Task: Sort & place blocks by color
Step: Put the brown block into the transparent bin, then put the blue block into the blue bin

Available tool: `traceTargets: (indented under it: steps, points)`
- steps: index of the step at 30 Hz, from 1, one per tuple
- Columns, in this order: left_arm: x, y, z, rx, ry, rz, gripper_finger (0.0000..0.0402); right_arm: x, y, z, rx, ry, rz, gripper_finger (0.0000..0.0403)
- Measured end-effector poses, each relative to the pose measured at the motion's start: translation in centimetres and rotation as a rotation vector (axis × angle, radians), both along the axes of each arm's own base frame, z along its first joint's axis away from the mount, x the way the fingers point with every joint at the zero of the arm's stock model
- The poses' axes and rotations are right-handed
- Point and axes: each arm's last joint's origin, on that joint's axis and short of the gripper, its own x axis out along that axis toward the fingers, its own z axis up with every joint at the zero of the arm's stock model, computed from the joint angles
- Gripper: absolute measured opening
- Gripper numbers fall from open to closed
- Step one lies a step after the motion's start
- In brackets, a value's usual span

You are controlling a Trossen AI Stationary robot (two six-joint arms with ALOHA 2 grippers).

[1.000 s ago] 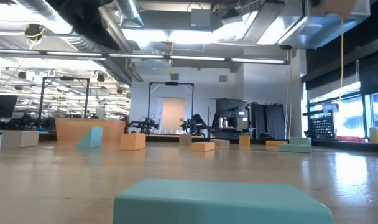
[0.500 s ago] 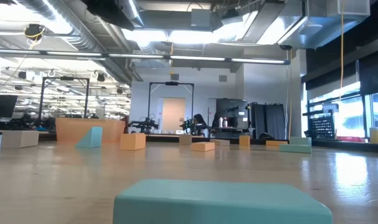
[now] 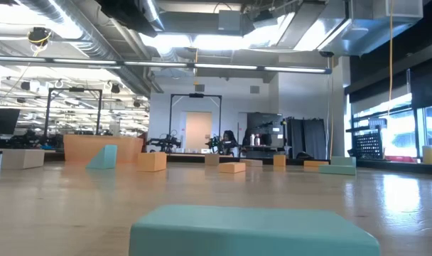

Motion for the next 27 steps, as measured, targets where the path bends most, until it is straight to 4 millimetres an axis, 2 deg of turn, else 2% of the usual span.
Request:
traceTargets:
  steps: [8,15,20,27]
  points:
    - [0.0,-0.2,0.1,-0.026,-0.012,0.009,0.0000,-0.4,0.5,-4.1,0.073,-0.044,-0.016,0.0109]
    - [0.0,-0.2,0.1,-0.026,-0.013,0.009,0.0000,-0.8,0.1,-6.3,0.098,-0.052,-0.013,0.0115]
    - [0.0,-0.2,0.1,-0.026,-0.013,0.009,0.0000,-1.0,-0.1,-7.1,0.120,-0.040,-0.005,0.0157]
    - [0.0,-0.2,0.1,-0.025,-0.012,0.009,0.0000,-0.8,0.2,-6.8,0.146,-0.062,-0.003,0.0165]
